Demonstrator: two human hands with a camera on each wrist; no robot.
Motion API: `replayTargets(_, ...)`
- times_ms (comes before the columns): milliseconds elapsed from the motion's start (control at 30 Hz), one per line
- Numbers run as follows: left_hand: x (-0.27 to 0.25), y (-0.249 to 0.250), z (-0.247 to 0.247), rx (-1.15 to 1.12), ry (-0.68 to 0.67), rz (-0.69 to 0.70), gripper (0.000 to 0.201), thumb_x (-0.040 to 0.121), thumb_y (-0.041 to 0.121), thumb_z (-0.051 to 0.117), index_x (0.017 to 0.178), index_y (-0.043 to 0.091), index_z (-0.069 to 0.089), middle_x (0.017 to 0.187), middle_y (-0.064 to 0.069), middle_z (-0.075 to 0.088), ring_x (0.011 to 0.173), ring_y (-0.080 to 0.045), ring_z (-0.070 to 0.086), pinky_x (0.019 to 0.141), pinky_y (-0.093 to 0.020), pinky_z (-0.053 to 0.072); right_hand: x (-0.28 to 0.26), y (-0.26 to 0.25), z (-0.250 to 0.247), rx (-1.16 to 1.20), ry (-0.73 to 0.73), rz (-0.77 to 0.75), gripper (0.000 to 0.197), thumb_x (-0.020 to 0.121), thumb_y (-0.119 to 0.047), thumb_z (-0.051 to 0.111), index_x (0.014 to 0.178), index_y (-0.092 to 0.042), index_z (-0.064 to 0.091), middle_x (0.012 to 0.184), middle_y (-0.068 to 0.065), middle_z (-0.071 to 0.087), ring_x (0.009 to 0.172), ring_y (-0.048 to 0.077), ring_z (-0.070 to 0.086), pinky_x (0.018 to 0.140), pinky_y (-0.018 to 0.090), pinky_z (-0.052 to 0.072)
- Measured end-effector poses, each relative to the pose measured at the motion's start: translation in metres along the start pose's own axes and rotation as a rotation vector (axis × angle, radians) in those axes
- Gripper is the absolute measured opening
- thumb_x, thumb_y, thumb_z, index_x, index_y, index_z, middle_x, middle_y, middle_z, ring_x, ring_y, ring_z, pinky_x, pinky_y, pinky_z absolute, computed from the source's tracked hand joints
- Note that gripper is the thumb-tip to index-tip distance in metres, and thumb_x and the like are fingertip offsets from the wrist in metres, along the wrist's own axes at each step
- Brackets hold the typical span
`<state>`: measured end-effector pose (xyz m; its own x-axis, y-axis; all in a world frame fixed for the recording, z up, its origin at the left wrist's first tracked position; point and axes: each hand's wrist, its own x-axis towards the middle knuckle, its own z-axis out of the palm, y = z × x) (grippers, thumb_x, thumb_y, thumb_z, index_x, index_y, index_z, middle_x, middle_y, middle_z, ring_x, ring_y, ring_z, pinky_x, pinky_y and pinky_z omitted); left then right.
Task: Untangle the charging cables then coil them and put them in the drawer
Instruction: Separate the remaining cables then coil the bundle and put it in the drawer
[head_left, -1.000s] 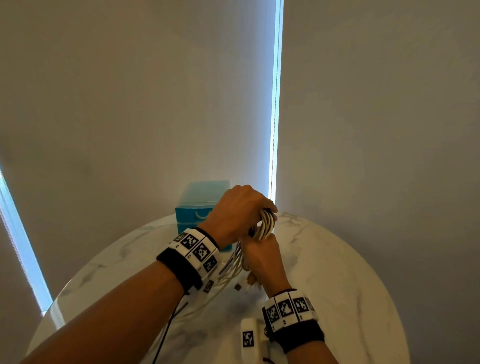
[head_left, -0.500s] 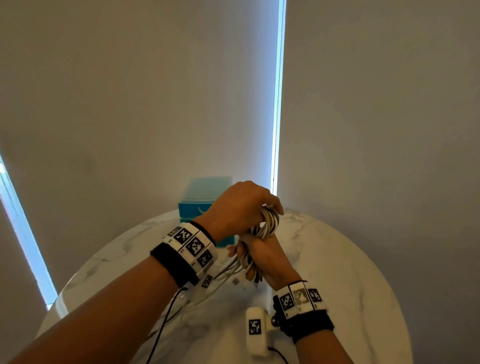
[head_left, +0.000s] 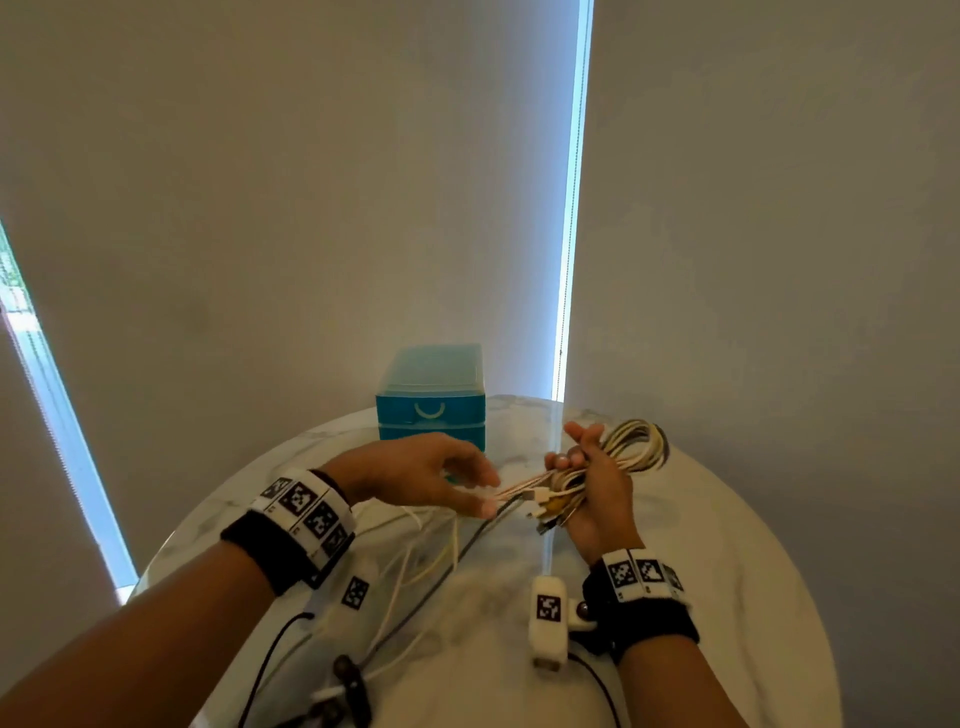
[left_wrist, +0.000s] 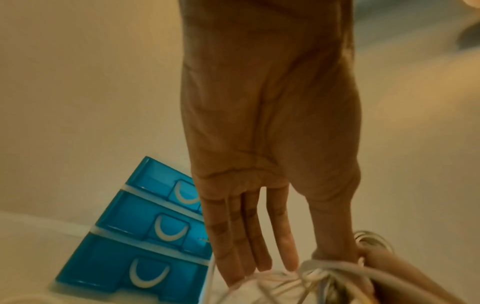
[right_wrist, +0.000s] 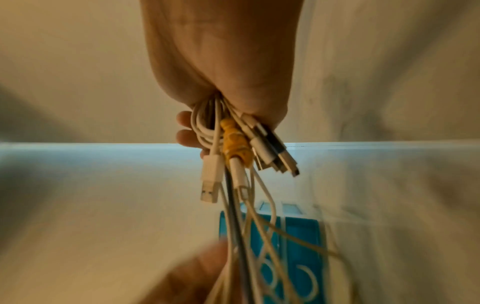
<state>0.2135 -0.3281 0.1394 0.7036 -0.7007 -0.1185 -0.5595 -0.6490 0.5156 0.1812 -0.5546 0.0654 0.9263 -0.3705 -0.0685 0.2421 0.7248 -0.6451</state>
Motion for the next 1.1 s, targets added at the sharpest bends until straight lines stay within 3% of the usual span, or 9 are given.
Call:
replayTargets(233,0.002,0.006,0.013,0.451,-0.196,-0.226,0.052,0.099,0.07,0.056,0.131,0.031,0.069,0.147,0.007,0.055,0.132,-0.02,0.054,0.115,-0.047,0.044,-0.006,-0.012,0.0,0.2,-0.024,-0.012,0.019,0.113,-0.029,0.053,0.115,-0.016,0.067,0.056,-0.007,0.047,0.051,0.01,0.059,0.063,0.028,0.059)
replayTargets(367,0.006,-0.002,0.002,0.549,0.234,-0.175,0.048,0.105,0.061,0.047,0.086,0.031,0.08,0.099,0.006,0.074,0.089,-0.017,0.069,0.074,-0.036,0.054,-0.009,-0.023,0.004,0.213,-0.074,-0.065,0.022,0.112,-0.035,0.054,0.114,-0.016,0.065,0.056,-0.008,0.045,0.05,0.008,0.055,0.063,0.025,0.059)
replayTargets(567,-0.022,-0.015,-0.012,-0.235,0.503,0.017,0.044,0.1,0.057,0.066,0.079,0.024,0.085,0.084,0.001,0.08,0.079,-0.013,0.074,0.081,-0.032,0.059,-0.003,-0.046,0.024,0.14,-0.118,-0.146,0.025,0.11,-0.036,0.057,0.113,-0.014,0.068,0.058,-0.008,0.047,0.053,0.008,0.052,0.073,0.027,0.057)
replayTargets(633,-0.034,-0.012,-0.017,-0.568,0.495,0.037,0.042,0.098,0.049,0.073,0.081,0.012,0.082,0.092,-0.005,0.081,0.083,-0.018,0.078,0.09,-0.035,0.065,0.002,-0.056,0.041,0.062,-0.133,-0.175,0.028,0.109,-0.039,0.059,0.113,-0.013,0.068,0.058,-0.007,0.049,0.054,0.009,0.053,0.07,0.028,0.058)
replayTargets(733,-0.045,-0.007,-0.023,-0.886,0.451,0.063,0.048,0.101,0.053,0.064,0.07,0.016,0.064,0.096,-0.005,0.073,0.063,-0.014,0.064,0.062,-0.023,0.056,0.005,-0.074,0.079,-0.007,-0.182,-0.195,0.029,0.109,-0.037,0.06,0.115,-0.01,0.068,0.058,-0.007,0.048,0.051,0.009,0.053,0.068,0.029,0.058)
replayTargets(833,-0.051,-0.005,-0.03,-0.795,0.407,0.044,0.065,0.104,0.069,0.043,0.063,0.021,0.053,0.087,-0.009,0.063,0.052,-0.015,0.049,0.054,-0.024,0.041,0.003,-0.096,0.117,-0.039,-0.22,-0.201,0.02,0.107,-0.022,0.064,0.118,-0.007,0.067,0.057,-0.007,0.046,0.048,0.008,0.051,0.065,0.03,0.055)
replayTargets(933,-0.054,0.002,-0.036,-0.531,0.277,-0.018,0.067,0.116,0.045,0.032,0.057,0.019,0.05,0.085,-0.021,0.076,0.064,-0.024,0.069,0.071,-0.033,0.054,-0.009,-0.108,0.151,-0.082,-0.281,-0.214,0.017,0.105,-0.018,0.065,0.117,-0.006,0.069,0.055,-0.008,0.045,0.046,0.008,0.049,0.061,0.029,0.054)
replayTargets(1000,-0.055,-0.001,-0.04,-0.433,0.182,-0.065,0.061,0.114,0.027,0.03,0.062,0.016,0.058,0.099,-0.019,0.082,0.082,-0.021,0.078,0.081,-0.033,0.056,-0.018,-0.112,0.169,-0.072,-0.323,-0.215,0.015,0.109,-0.019,0.062,0.113,-0.007,0.07,0.055,-0.009,0.046,0.045,0.007,0.05,0.059,0.027,0.054)
replayTargets(1100,-0.057,-0.011,-0.044,-0.405,0.139,-0.172,0.057,0.113,0.035,0.039,0.079,0.009,0.077,0.095,-0.004,0.084,0.086,-0.017,0.078,0.076,-0.024,0.059,-0.031,-0.114,0.184,-0.039,-0.369,-0.21,0.016,0.111,-0.022,0.059,0.111,-0.01,0.068,0.054,-0.009,0.048,0.045,0.006,0.051,0.058,0.027,0.055)
